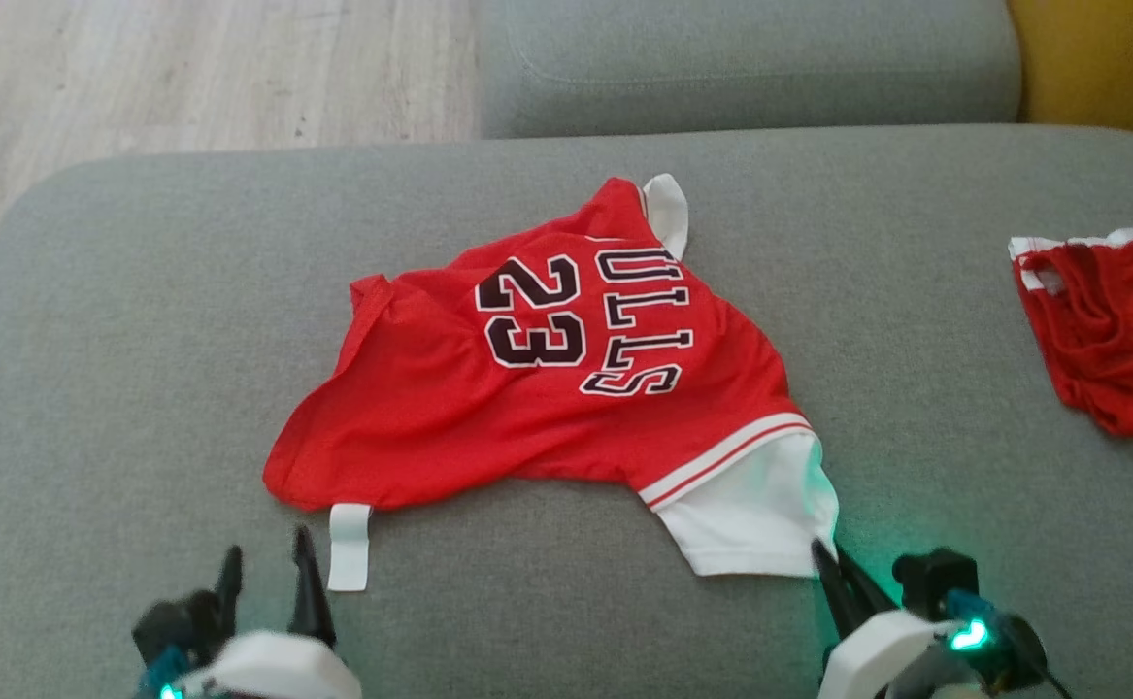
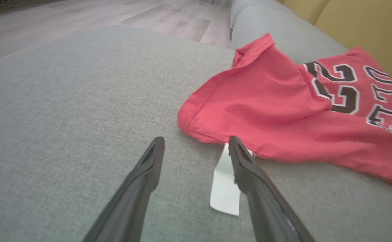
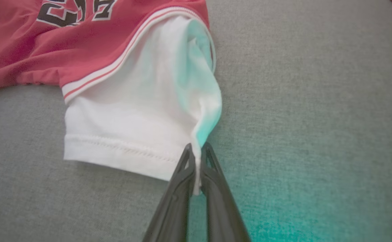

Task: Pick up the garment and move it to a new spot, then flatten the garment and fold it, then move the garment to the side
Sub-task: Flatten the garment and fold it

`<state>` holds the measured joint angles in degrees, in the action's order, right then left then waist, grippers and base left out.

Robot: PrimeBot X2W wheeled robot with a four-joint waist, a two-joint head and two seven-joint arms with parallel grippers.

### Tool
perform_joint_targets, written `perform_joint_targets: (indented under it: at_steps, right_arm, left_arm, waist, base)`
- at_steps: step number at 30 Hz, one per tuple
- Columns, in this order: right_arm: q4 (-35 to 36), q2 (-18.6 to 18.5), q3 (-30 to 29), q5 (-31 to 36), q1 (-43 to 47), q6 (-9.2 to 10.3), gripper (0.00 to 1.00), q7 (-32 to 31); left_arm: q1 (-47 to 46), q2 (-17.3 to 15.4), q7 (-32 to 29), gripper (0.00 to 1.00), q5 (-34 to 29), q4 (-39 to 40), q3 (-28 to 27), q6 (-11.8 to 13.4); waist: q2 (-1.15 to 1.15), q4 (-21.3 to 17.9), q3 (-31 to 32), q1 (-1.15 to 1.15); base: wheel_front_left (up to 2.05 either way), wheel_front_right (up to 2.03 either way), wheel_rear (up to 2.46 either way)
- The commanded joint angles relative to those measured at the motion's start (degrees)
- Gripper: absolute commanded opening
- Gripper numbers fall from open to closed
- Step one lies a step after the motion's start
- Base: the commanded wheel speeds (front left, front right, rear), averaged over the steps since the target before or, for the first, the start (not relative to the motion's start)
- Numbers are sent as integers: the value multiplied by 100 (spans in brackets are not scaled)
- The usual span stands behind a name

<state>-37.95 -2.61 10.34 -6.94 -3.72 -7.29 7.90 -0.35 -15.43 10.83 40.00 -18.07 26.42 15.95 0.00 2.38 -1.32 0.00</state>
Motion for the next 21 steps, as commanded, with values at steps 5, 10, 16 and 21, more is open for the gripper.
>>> perform_joint_targets:
  at_steps: [5, 10, 16, 21]
  right_arm:
    - [278, -27, 94, 52, -407, -20, 0, 116]
    - [477, -27, 231, -8, -491, -20, 0, 87]
    - [604, -27, 258, -27, -552, -20, 0, 75]
    - [671, -27, 209, -28, -577, -20, 0, 83]
  left_arm:
    - [-778, 77, -252, 100, 289, -310, -432, 79]
    - [-1309, 85, -654, 100, 495, -1037, -561, 113]
    - [-1643, 58, -1117, 91, 605, -1454, -494, 22]
    - [-1766, 42, -1304, 0, 631, -1549, -379, -170]
  waist:
    - [0, -122, -146, 0]
    - [0, -256, -354, 0]
    - [0, -366, -522, 0]
    - [0, -430, -574, 0]
  base:
    - [0, 0, 0]
    - [0, 0, 0]
    - [0, 0, 0]
    - [0, 0, 0]
